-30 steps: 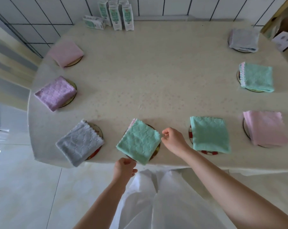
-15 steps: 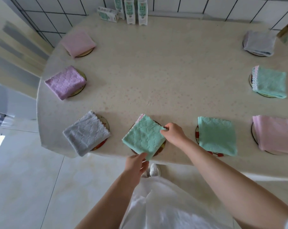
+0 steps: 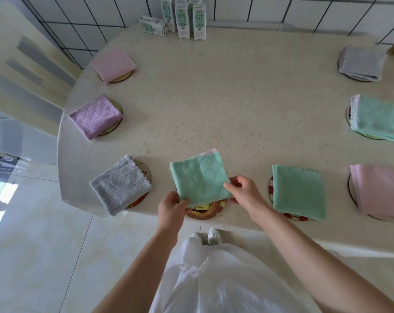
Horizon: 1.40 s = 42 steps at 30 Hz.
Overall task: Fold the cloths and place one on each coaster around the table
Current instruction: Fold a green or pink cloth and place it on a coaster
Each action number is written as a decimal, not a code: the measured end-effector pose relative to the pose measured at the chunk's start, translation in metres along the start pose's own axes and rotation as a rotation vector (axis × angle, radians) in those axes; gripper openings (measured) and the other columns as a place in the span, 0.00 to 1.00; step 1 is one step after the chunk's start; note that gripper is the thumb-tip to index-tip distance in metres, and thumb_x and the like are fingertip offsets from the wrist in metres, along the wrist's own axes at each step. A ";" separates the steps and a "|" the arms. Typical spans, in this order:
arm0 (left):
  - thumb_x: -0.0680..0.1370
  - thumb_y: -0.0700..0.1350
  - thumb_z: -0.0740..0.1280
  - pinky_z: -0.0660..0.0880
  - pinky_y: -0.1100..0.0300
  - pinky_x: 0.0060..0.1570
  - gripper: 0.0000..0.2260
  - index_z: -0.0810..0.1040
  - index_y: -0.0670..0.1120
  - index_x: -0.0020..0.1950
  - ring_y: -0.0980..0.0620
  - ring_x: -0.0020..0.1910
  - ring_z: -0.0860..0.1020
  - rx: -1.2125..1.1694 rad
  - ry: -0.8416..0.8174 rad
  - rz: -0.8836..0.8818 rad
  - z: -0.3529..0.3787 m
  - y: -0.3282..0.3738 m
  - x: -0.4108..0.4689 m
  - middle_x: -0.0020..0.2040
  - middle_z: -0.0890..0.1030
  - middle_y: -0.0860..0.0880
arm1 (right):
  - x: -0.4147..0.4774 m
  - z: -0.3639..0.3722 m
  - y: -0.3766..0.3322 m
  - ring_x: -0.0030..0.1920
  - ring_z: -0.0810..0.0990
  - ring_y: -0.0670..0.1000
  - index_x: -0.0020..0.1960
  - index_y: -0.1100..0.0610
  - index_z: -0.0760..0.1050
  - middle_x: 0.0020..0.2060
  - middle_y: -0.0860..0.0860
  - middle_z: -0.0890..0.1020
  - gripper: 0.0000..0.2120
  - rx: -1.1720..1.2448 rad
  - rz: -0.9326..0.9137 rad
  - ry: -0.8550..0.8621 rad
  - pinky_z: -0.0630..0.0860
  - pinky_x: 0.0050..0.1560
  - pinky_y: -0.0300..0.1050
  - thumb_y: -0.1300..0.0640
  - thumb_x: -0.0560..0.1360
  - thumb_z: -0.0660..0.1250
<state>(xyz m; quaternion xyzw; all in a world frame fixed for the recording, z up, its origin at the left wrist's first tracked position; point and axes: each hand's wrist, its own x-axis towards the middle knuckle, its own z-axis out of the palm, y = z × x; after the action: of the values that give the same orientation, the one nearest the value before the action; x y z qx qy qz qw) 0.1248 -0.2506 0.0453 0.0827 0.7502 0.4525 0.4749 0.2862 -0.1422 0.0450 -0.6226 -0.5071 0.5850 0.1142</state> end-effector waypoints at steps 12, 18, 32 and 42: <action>0.72 0.38 0.71 0.81 0.54 0.45 0.05 0.79 0.43 0.47 0.47 0.38 0.80 0.283 0.106 -0.134 -0.014 -0.017 0.027 0.40 0.82 0.45 | -0.001 0.017 0.048 0.46 0.81 0.54 0.49 0.55 0.77 0.45 0.51 0.82 0.08 -0.213 0.143 -0.058 0.77 0.49 0.46 0.54 0.72 0.70; 0.71 0.35 0.69 0.81 0.48 0.46 0.04 0.79 0.41 0.45 0.47 0.36 0.80 0.383 0.080 -0.133 -0.029 -0.018 0.029 0.35 0.82 0.44 | 0.000 0.008 0.038 0.41 0.79 0.51 0.47 0.58 0.78 0.41 0.52 0.83 0.06 -0.383 0.118 -0.030 0.73 0.42 0.43 0.57 0.72 0.67; 0.73 0.38 0.67 0.80 0.47 0.48 0.07 0.78 0.45 0.50 0.45 0.40 0.81 0.364 0.166 -0.028 -0.153 0.012 0.063 0.38 0.82 0.46 | 0.019 0.103 -0.053 0.40 0.78 0.50 0.46 0.53 0.76 0.36 0.45 0.78 0.03 -0.371 -0.100 0.010 0.73 0.40 0.41 0.57 0.74 0.64; 0.75 0.34 0.66 0.76 0.58 0.39 0.01 0.76 0.39 0.45 0.48 0.36 0.78 0.072 0.036 -0.296 -0.214 0.011 0.093 0.41 0.80 0.41 | 0.024 0.218 -0.081 0.51 0.78 0.51 0.56 0.56 0.75 0.48 0.50 0.80 0.11 -0.440 -0.041 0.011 0.71 0.48 0.40 0.57 0.75 0.63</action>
<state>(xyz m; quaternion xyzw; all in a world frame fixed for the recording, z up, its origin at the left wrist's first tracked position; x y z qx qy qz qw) -0.0967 -0.3211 0.0240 -0.0199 0.7783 0.3519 0.5196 0.0575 -0.1853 0.0270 -0.6253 -0.6345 0.4543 -0.0096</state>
